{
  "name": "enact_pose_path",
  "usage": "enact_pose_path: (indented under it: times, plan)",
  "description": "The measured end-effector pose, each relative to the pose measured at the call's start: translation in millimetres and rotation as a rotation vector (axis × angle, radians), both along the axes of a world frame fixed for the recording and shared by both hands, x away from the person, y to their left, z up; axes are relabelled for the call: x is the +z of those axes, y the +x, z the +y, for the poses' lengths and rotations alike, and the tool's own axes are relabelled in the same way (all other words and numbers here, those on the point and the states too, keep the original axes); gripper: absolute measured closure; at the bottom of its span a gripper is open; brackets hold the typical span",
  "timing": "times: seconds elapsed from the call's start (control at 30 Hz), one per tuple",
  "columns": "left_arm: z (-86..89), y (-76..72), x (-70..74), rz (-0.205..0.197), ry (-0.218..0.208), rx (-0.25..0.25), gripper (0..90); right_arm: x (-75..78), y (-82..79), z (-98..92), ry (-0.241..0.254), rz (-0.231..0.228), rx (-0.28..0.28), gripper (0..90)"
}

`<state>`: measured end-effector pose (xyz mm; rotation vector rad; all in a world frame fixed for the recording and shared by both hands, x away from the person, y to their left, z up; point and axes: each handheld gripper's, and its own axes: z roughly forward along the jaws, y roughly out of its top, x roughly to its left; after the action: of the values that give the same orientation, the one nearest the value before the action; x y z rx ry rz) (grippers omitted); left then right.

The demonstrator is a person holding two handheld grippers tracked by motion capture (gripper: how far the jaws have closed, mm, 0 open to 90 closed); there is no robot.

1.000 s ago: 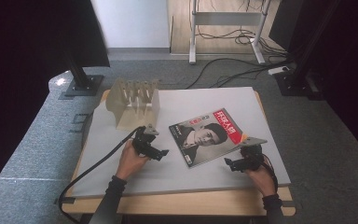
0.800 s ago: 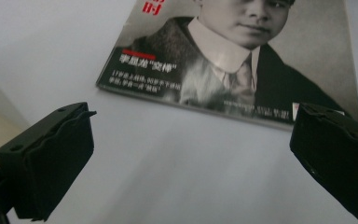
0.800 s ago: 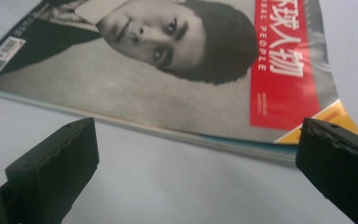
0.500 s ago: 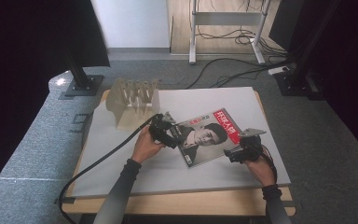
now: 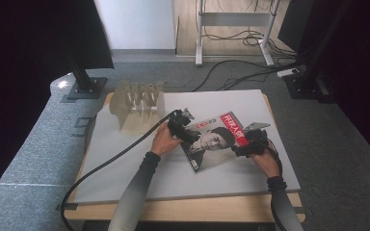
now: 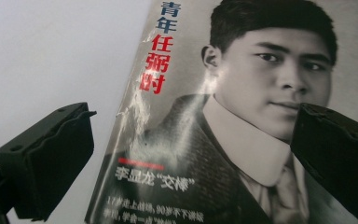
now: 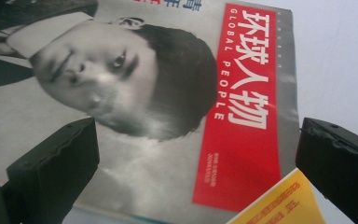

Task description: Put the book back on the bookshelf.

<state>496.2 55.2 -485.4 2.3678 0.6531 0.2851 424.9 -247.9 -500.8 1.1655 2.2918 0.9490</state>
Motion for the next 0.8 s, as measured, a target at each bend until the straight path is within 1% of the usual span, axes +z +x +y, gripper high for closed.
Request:
enact_pose_path:
  times: [0.03, 0.1, 0.2, 0.27, 0.3, 0.33, 0.37, 0.4, 0.43, 0.57, 0.63, 0.7, 0.73, 0.77, 0.8]
  plan:
    - [-0.2, 2.7, -2.6, 0.003, 0.0, 0.005, 0.0, 0.0, 0.0, 0.0, 0.0, 0.0, 0.0, 0.0]
    - [2.0, 10.8, -10.7, 0.008, 0.01, 0.019, 0.0, -3.3, 7.5, -2.5, -0.003, 0.004, -0.008, 0.0]
    - [2.7, 14.3, -16.5, 0.009, 0.02, 0.025, 0.0, -6.5, 12.3, -4.8, 0.001, 0.007, -0.016, 0.0]
    - [2.8, 17.2, -22.9, 0.026, 0.034, 0.024, 0.0, -10.6, 16.4, -6.5, 0.006, 0.014, -0.02, 0.0]
    - [2.9, 18.6, -25.9, 0.027, 0.04, 0.023, 0.0, -15.0, 19.7, -7.4, 0.013, 0.03, -0.022, 0.0]
    - [2.8, 20.8, -31.9, 0.052, 0.038, 0.022, 0.0, -17.1, 21.0, -7.6, 0.013, 0.034, -0.024, 0.0]
    - [3.5, 22.1, -33.7, 0.063, 0.019, 0.021, 0.0, -19.1, 22.2, -7.9, 0.015, 0.036, -0.023, 0.0]
    - [3.5, 22.1, -33.7, 0.063, 0.019, 0.021, 0.0, -19.1, 22.2, -7.9, 0.015, 0.036, -0.023, 0.0]
    - [4.3, 23.4, -34.7, 0.072, 0.011, 0.023, 0.0, -22.5, 23.7, -8.7, 0.018, 0.044, -0.026, 0.0]
    - [4.5, 25.4, -38.2, 0.092, -0.023, 0.021, 0.0, -27.6, 26.4, -11.7, 0.021, 0.054, -0.03, 0.0]
    - [4.7, 23.8, -38.9, 0.084, -0.028, 0.018, 0.0, -29.7, 27.7, -14.0, 0.038, 0.049, -0.034, 0.0]
    - [4.9, 21.8, -39.5, 0.082, -0.036, 0.016, 0.0, -29.8, 27.6, -13.8, 0.034, 0.05, -0.033, 0.0]
    - [4.4, 18.5, -39.4, 0.082, -0.033, 0.006, 0.0, -29.4, 27.2, -12.5, 0.03, 0.052, -0.016, 0.0]
    - [4.4, 18.5, -39.4, 0.082, -0.033, 0.006, 0.0, -29.4, 27.2, -12.5, 0.03, 0.052, -0.016, 0.0]
    - [4.3, 16.9, -39.4, 0.079, -0.031, 0.008, 0.0, -29.0, 26.6, -11.3, 0.027, 0.058, -0.002, 0.0]
